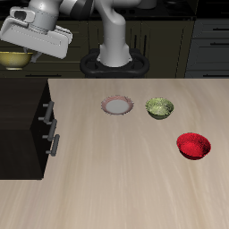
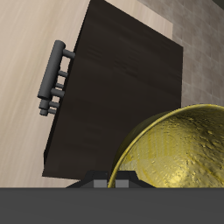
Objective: Place the yellow bowl on top of the wooden cabinet
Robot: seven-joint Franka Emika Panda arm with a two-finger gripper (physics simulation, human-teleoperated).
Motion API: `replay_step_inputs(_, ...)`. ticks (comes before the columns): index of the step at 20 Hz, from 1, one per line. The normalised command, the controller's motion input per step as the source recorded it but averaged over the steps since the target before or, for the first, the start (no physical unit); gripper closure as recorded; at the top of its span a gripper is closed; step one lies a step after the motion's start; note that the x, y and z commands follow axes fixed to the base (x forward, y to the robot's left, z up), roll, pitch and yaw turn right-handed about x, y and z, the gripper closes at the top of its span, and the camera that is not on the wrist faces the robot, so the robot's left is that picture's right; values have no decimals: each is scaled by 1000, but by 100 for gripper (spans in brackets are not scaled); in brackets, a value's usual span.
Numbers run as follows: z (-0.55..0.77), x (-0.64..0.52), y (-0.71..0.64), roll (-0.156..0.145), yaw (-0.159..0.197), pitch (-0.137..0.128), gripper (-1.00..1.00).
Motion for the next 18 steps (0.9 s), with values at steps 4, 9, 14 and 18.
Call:
replay_step_inputs(4,119,194,-17,-13,-8,2,100)
replay_step_inputs(9,132,102,55,6,1,-7,100)
replay_step_inputs(14,95,105,111,18,8,5,100)
replay_step_inputs(18,59,118,216,29,20,-4,100)
